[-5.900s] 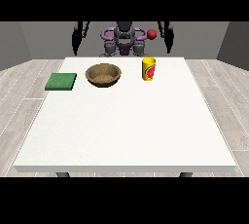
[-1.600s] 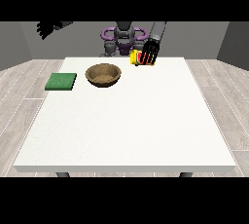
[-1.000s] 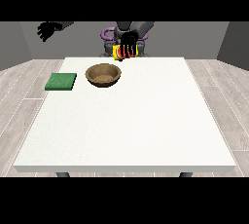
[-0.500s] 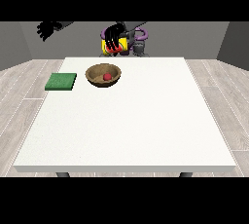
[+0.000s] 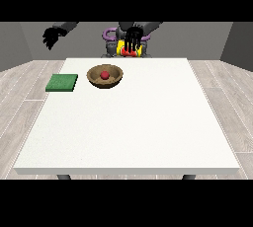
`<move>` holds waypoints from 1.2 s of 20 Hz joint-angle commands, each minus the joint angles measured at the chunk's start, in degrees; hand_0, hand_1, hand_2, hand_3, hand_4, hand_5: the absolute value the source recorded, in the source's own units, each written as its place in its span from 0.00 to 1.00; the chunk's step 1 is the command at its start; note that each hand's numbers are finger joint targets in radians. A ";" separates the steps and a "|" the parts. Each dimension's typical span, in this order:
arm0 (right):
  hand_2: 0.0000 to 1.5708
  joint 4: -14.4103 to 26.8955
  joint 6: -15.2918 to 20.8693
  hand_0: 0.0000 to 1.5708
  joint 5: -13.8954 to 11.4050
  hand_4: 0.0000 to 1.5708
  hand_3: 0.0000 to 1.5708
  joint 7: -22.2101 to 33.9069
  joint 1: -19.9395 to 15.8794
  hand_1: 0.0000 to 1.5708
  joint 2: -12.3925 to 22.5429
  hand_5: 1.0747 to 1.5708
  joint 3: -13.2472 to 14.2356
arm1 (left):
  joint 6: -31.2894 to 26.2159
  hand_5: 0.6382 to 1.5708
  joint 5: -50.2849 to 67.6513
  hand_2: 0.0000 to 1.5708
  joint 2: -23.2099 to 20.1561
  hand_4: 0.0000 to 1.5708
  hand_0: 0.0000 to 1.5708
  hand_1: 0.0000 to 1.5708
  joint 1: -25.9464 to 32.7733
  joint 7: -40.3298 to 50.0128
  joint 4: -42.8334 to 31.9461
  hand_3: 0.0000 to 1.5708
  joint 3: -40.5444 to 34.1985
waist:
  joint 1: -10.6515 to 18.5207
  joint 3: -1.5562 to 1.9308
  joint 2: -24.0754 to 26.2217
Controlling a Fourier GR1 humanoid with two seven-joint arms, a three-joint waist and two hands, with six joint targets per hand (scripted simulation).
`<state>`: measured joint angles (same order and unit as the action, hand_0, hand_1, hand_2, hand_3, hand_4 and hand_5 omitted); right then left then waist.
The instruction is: Pick the cup and pour the ball into the bowl, then pick the bowl and place it on the pad
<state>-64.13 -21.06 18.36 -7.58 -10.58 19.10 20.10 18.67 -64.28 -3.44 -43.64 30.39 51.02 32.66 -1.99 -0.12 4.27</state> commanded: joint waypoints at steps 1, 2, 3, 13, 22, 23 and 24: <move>0.00 0.41 1.19 0.00 1.28 0.45 0.00 0.93 -1.11 0.00 -1.23 1.00 0.59 | 9.87 1.00 10.17 0.92 0.34 0.80 0.72 0.72 4.46 -6.62 6.32 0.74 -7.71 | 3.16 -0.18 -5.02; 0.00 0.42 1.29 0.00 0.76 0.46 0.00 0.76 -0.59 0.00 -1.55 1.00 0.16 | 11.55 1.00 13.90 0.83 2.38 0.81 0.70 0.70 5.80 -7.92 8.47 0.63 -9.53 | 3.59 -0.28 -5.92; 0.00 0.13 1.99 0.00 0.55 0.45 0.00 1.18 -1.29 0.00 -2.03 1.00 -0.21 | 13.02 1.00 18.94 0.59 3.30 0.79 0.62 0.62 4.71 -9.51 11.69 0.37 -12.88 | 4.02 -0.60 -6.70; 0.00 0.73 9.19 0.00 0.06 0.31 0.00 -1.56 -2.15 0.00 -4.82 1.00 2.40 | -5.65 0.92 61.96 0.00 -0.79 0.09 0.00 0.00 5.18 -20.42 32.49 0.00 -31.08 | 13.69 -0.39 -12.94; 0.00 -2.71 14.58 0.00 -1.27 0.00 0.00 -3.55 -4.46 0.00 -11.27 1.00 -0.62 | -30.04 0.93 82.22 0.00 -21.11 0.22 0.00 0.00 1.80 -22.48 23.98 0.00 -51.24 | 13.30 0.05 -16.93; 0.00 0.05 13.46 0.00 -1.65 0.00 0.00 -6.69 -3.28 0.00 -11.53 1.00 -0.27 | -32.36 0.94 84.42 0.00 -22.43 0.21 0.00 0.00 1.61 -21.81 24.67 0.00 -52.24 | 14.81 0.09 -18.06; 0.00 0.17 14.59 0.00 -1.09 0.00 0.00 -3.18 -5.92 0.00 -10.98 0.99 -0.56 | -32.67 0.93 85.21 0.00 -23.91 0.20 0.00 0.00 1.11 -20.63 22.67 0.00 -53.70 | 12.90 0.10 -16.20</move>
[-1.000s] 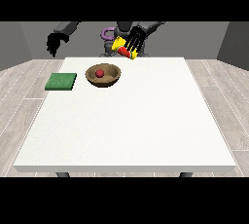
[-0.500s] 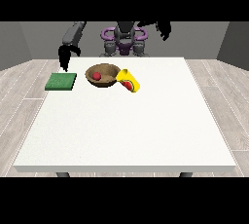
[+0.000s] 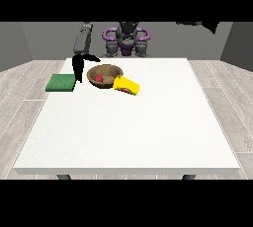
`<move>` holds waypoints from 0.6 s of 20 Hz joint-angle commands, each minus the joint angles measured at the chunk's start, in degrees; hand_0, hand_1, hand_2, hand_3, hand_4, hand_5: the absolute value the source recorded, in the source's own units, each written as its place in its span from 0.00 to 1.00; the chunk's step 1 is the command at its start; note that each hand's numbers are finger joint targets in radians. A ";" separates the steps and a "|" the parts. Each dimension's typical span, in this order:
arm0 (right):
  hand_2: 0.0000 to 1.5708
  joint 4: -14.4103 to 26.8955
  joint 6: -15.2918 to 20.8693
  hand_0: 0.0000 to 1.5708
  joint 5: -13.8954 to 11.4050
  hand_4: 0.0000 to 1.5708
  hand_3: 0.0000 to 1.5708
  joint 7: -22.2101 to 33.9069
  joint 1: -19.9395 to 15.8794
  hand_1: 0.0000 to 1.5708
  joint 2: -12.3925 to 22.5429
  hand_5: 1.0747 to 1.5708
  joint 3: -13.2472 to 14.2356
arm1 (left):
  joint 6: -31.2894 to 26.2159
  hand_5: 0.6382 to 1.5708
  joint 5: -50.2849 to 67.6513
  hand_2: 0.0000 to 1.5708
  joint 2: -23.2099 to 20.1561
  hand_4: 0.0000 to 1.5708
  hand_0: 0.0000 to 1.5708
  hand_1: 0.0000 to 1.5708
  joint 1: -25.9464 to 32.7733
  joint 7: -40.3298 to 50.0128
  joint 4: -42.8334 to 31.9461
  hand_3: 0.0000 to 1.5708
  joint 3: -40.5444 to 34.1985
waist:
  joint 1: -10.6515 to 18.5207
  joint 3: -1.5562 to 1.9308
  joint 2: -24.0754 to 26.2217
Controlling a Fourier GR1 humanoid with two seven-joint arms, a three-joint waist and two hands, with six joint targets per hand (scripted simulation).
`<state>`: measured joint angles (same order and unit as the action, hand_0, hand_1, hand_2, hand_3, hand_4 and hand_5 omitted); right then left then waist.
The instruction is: Pick the cup and pour the ball into the bowl, then pick the bowl and place it on the pad
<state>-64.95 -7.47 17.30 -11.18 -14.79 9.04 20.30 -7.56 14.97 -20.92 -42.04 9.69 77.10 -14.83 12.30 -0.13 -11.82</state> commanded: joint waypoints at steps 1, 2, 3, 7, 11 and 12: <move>0.00 4.49 0.81 0.00 -0.75 0.00 0.00 -4.02 -2.40 0.00 -1.51 0.99 -0.37 | -7.04 0.94 5.94 0.00 -5.14 0.21 0.00 0.00 1.87 -1.02 -2.21 0.00 -5.16 | 0.21 0.14 -2.03; 0.00 5.83 0.46 0.00 -0.98 0.00 0.00 -5.55 -3.10 0.00 -2.13 0.99 -0.79 | -7.02 0.94 6.96 0.00 -7.93 0.20 0.00 0.00 -1.11 -0.30 -3.10 0.00 -7.46 | -1.08 0.16 -2.81; 0.00 6.90 2.34 0.00 -1.64 0.00 0.00 -4.50 -5.40 0.00 -2.35 1.00 -1.36 | -7.94 0.93 6.58 0.00 -8.00 0.19 0.00 0.00 0.67 -1.35 -3.97 0.00 -7.17 | -1.34 0.15 -2.72; 0.00 13.13 0.92 0.00 -2.93 0.00 0.00 -9.00 -5.85 0.00 -2.52 1.00 -2.04 | -10.27 0.93 9.22 0.00 -11.98 0.18 0.00 0.00 1.65 -0.53 -5.17 0.00 -10.29 | -1.90 0.17 -2.95; 0.00 20.26 2.62 0.00 -3.86 0.00 0.00 -11.20 -10.69 0.00 -1.48 1.00 -1.38 | -10.39 0.93 10.34 0.00 -12.84 0.16 0.00 0.00 2.04 0.97 -3.44 0.00 -10.05 | -1.47 0.19 -3.09; 0.00 20.60 2.81 0.00 -3.46 0.00 0.00 -13.57 -11.60 0.00 -2.72 1.00 -1.21 | -11.10 0.93 12.34 0.00 -14.38 0.17 0.00 0.00 -0.18 0.98 -5.13 0.00 -11.85 | -2.34 0.19 -5.05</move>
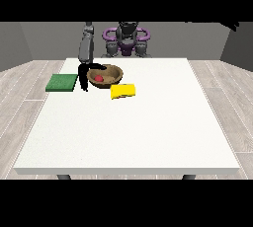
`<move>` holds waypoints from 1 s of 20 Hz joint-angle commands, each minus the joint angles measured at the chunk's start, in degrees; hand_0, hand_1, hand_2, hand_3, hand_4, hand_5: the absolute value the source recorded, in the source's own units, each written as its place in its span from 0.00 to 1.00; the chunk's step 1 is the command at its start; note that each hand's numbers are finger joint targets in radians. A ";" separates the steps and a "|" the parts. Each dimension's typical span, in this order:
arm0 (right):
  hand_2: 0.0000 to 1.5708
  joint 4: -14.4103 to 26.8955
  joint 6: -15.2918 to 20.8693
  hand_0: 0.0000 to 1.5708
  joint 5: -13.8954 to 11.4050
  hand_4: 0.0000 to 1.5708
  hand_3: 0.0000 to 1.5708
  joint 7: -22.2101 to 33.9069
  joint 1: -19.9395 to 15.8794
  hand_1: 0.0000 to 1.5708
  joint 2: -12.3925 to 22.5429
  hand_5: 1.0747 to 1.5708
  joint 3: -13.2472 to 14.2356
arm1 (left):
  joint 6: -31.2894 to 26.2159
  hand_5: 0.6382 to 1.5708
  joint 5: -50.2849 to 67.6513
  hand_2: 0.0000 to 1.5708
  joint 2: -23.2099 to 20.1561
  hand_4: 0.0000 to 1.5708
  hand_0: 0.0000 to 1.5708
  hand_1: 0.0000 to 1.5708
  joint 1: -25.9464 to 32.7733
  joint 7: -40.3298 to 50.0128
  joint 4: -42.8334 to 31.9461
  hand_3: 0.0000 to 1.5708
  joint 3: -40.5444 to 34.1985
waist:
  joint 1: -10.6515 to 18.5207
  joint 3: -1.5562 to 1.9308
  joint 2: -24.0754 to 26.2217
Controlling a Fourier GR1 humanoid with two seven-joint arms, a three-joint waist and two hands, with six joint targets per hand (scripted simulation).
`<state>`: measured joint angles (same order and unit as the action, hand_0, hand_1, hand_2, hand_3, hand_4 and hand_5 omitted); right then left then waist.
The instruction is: Pick the cup and pour the ball into the bowl, then pick the bowl and place it on the pad
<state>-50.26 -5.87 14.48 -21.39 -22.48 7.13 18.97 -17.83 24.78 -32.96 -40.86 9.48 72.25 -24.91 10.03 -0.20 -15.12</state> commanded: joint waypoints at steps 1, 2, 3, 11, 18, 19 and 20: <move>0.00 5.24 -0.19 0.00 -0.61 0.00 0.00 -4.62 -2.37 0.00 -0.57 1.00 -0.14 | -3.73 0.92 2.32 0.00 -3.22 0.16 0.00 0.00 1.71 -2.55 -1.10 0.00 -2.96 | 0.46 0.23 -2.29; 0.00 6.33 0.60 0.00 -0.21 0.00 0.00 -2.32 -3.70 0.00 -0.73 1.00 -0.15 | -2.82 0.92 2.52 0.00 -4.79 0.16 0.00 0.00 0.51 1.06 -1.83 0.00 -2.69 | -0.44 0.24 -0.79; 0.00 6.31 -0.07 0.00 -0.61 0.00 0.00 -0.93 -1.91 0.00 -0.64 1.00 -1.01 | -3.58 0.91 2.86 0.00 -3.82 0.14 0.00 0.00 3.33 -0.11 -1.77 0.00 -3.06 | -0.21 0.22 1.85; 1.00 10.48 8.59 1.00 -2.61 0.64 1.00 0.20 -0.02 1.00 -2.85 0.72 -0.41 | -3.02 0.95 3.96 0.00 -3.47 0.19 0.00 0.00 1.79 -0.76 -0.31 0.00 -3.19 | 2.00 0.21 -2.03; 1.00 7.07 11.57 1.00 -3.38 0.68 1.00 5.72 -2.83 1.00 0.36 0.84 -0.70 | -3.53 1.00 5.04 0.00 -5.93 0.41 0.00 0.00 0.03 -0.33 -3.76 0.00 -4.73 | 0.70 0.12 -2.47; 1.00 7.78 9.60 1.00 -1.41 0.68 1.00 6.81 -2.68 1.00 3.30 0.85 1.56 | -4.77 1.00 5.17 0.00 -7.23 0.43 0.00 0.00 0.96 -0.40 -3.09 0.00 -5.19 | 1.33 0.17 -2.50; 1.00 6.97 11.94 1.00 -2.63 0.68 1.00 9.08 -2.40 1.00 2.14 0.83 0.17 | -5.47 1.00 5.05 0.00 -5.65 0.43 0.00 0.00 2.94 -0.46 -3.76 0.00 -4.31 | 1.66 0.12 0.70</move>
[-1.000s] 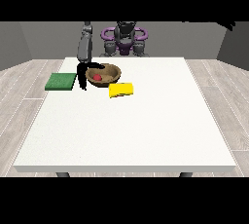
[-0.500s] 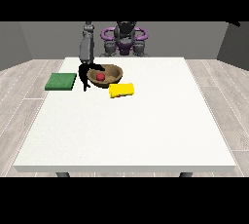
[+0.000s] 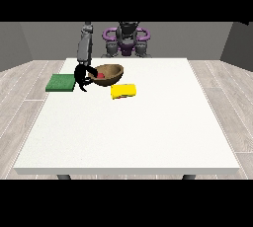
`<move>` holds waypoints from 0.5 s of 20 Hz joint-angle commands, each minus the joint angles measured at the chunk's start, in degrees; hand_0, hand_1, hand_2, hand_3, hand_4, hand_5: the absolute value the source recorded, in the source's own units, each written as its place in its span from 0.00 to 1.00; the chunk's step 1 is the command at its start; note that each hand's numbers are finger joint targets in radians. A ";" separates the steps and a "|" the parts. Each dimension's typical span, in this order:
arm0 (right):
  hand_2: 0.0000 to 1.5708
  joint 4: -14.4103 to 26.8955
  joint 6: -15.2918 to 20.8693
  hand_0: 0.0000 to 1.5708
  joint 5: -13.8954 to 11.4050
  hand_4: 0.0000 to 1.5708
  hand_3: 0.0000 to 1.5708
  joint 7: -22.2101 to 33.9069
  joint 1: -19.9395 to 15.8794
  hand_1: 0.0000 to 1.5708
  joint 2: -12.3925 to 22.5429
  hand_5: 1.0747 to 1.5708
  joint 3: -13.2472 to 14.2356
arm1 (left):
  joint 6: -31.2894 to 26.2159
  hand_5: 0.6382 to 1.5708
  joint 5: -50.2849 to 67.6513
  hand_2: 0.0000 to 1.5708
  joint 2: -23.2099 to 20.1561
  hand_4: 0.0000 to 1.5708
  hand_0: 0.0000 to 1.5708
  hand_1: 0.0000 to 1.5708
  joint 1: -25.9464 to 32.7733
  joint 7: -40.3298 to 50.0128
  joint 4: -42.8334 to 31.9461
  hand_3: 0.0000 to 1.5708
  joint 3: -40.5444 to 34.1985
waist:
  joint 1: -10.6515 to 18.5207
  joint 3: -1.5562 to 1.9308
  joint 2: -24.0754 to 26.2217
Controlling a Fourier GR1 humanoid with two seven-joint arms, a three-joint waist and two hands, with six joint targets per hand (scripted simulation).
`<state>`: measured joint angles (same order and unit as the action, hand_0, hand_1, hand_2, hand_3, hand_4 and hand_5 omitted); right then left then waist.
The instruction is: Pick the cup and pour the ball into the bowl, then pick the bowl and place it on the pad
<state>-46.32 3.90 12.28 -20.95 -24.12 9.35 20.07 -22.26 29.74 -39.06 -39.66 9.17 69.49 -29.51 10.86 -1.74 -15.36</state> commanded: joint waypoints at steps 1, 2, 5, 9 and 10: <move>1.00 1.69 1.55 1.00 -1.52 0.68 1.00 10.14 -0.96 1.00 1.90 0.86 -1.99 | -0.95 1.00 -0.67 0.00 -1.74 0.44 0.00 0.00 1.68 -1.24 -3.49 0.00 -1.36 | -0.79 1.64 0.68; 1.00 -0.47 5.14 1.00 -2.86 0.68 1.00 15.01 -1.48 1.00 0.66 0.89 -3.74 | -1.61 1.00 -1.69 0.00 -0.04 0.45 0.00 0.00 4.02 -2.74 -5.50 0.00 -0.69 | -1.77 1.56 4.29; 1.00 -1.50 5.40 1.00 -3.61 0.66 1.00 22.55 -5.04 1.00 2.31 0.93 -5.58 | -3.21 1.00 -0.71 0.00 -3.98 0.46 0.00 0.00 3.31 -1.95 -10.27 0.00 -2.57 | -4.58 1.65 6.30; 1.00 -3.55 4.81 1.00 -3.10 0.66 1.00 29.50 -7.61 1.00 3.82 0.92 -6.55 | -3.91 1.00 -1.29 0.00 -4.93 0.46 0.00 0.00 6.14 -4.14 -14.36 0.00 -3.67 | -8.02 1.70 8.79; 1.00 -5.00 3.55 1.00 -3.69 0.65 1.00 30.42 -7.34 1.00 5.47 0.94 -7.24 | -2.71 1.00 -1.56 0.00 -5.47 0.46 0.00 0.00 6.37 -3.56 -15.88 0.00 -4.30 | -9.73 1.69 10.16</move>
<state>-49.14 7.63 9.56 2.72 -29.51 12.53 14.62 -25.04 28.48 -43.31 -34.84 5.99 57.78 -32.74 4.31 -0.22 -8.15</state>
